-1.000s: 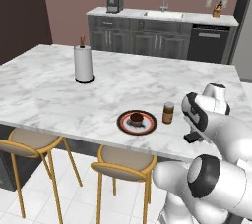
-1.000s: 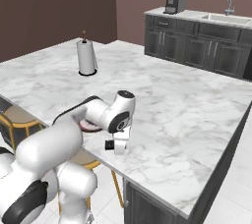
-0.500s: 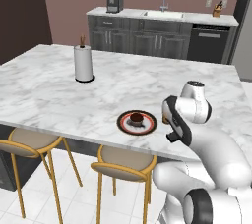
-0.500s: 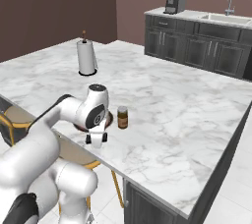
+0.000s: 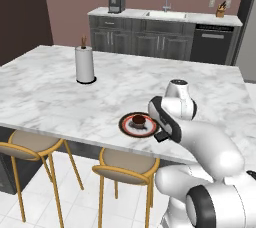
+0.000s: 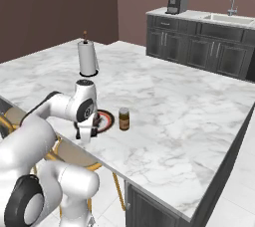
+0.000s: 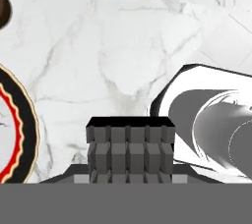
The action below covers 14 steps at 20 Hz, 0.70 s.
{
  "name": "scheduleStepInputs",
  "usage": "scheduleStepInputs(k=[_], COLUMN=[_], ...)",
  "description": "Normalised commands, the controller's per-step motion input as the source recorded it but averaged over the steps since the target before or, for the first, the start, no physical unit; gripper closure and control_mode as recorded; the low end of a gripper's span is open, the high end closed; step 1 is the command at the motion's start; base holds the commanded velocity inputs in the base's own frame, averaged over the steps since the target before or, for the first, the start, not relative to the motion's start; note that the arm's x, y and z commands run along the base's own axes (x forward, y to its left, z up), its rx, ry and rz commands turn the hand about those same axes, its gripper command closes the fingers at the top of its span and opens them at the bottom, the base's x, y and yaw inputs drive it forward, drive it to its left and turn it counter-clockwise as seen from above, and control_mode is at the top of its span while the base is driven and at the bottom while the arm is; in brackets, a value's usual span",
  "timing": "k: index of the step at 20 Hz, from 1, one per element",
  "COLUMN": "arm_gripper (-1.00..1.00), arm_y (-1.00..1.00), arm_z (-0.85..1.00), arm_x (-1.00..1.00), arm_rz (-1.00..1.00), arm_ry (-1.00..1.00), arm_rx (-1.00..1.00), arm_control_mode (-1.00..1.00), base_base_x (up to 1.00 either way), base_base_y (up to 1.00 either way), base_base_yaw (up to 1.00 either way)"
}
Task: Take the cinnamon bottle from the cabinet and place it on the dining table, next to the plate with the cupcake. Then take the chocolate from the dining counter and place it on the cupcake plate.
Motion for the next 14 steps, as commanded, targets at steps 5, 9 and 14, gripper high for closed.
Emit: scheduleStepInputs(k=[5, 9, 14], arm_gripper=[1.00, 1.00, 1.00], arm_y=[0.07, 0.00, 0.00], arm_z=[0.00, -0.01, -0.06], arm_x=[0.51, 0.39, 0.32], arm_rz=[0.08, 0.11, 0.05], arm_ry=[0.02, 0.00, 0.00], arm_rx=[0.00, 0.00, 0.00], arm_control_mode=[-1.00, -1.00, -1.00], base_base_x=[0.00, 0.00, 0.00], base_base_y=[0.00, 0.00, 0.00], base_base_yaw=[0.00, 0.00, 0.00])
